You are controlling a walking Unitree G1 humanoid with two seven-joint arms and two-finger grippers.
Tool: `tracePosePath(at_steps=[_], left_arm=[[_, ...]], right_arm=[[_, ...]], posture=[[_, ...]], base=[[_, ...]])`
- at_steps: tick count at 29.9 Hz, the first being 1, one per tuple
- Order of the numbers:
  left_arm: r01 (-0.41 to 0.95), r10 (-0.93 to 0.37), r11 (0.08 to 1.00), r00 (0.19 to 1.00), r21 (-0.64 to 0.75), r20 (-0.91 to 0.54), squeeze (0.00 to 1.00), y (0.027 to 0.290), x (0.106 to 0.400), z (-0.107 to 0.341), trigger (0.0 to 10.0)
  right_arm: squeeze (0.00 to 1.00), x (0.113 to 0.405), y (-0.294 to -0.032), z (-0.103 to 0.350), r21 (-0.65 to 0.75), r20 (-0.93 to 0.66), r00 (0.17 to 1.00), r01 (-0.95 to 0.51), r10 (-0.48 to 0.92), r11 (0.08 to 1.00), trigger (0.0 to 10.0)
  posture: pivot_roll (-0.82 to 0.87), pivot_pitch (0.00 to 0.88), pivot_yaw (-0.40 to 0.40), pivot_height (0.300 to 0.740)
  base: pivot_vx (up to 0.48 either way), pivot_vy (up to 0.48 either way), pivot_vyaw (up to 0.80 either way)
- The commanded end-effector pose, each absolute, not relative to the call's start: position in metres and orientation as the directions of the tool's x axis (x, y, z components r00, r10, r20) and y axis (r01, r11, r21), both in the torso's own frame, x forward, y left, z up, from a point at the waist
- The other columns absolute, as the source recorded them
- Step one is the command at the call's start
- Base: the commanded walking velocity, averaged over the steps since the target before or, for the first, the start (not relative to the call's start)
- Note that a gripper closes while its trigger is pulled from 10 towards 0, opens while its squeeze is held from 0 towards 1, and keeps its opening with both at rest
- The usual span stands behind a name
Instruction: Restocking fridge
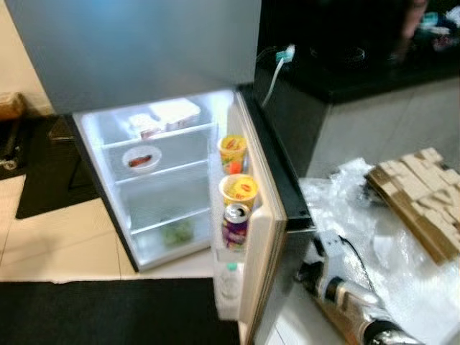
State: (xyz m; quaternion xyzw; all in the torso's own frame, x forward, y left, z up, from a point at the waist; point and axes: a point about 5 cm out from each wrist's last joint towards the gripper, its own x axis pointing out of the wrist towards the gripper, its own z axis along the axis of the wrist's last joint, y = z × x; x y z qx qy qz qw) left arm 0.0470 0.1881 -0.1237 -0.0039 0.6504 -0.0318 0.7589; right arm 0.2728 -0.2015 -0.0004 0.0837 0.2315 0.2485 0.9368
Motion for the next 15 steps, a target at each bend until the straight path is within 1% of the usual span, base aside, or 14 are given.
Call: tracePosePath(at_steps=[1, 3, 11, 15], left_arm=[[0.047, -0.104, 0.994, 0.151, -0.098, -0.983, 0.0, 0.1741, 0.0458, -0.125, 10.0], [0.046, -0.105, 0.994, 0.151, -0.099, -0.983, 0.0, 0.174, 0.0458, -0.125, 10.0], [0.046, -0.109, 0.994, 0.15, -0.104, -0.983, 0.0, 0.1668, 0.0448, -0.1257, 10.0], [0.044, -0.101, 0.994, 0.15, -0.095, -0.984, 0.0, 0.1722, 0.0452, -0.1253, 10.0]], right_arm=[[0.0, 0.2826, -0.1948, 0.0096, 0.268, -0.34, 0.775, -0.463, 0.533, 0.845, 10.0], [0.0, 0.2832, -0.1952, 0.0096, 0.269, -0.344, 0.779, -0.453, 0.524, 0.85, 10.0], [0.0, 0.2831, -0.1999, 0.0078, 0.247, -0.372, 0.794, -0.416, 0.481, 0.875, 10.0], [0.0, 0.2825, -0.1999, 0.0073, 0.245, -0.375, 0.79, -0.42, 0.485, 0.874, 10.0]], posture=[[-0.07, 0.0, -0.009, 0.74], [-0.07, 0.0, -0.009, 0.74], [-0.07, 0.0, -0.009, 0.74], [-0.07, 0.0, -0.009, 0.74]], base=[[0.0, 0.0, 0.61], [0.0, 0.0, 0.53], [0.0, 0.0, 0.0], [0.0, 0.0, 0.0]])
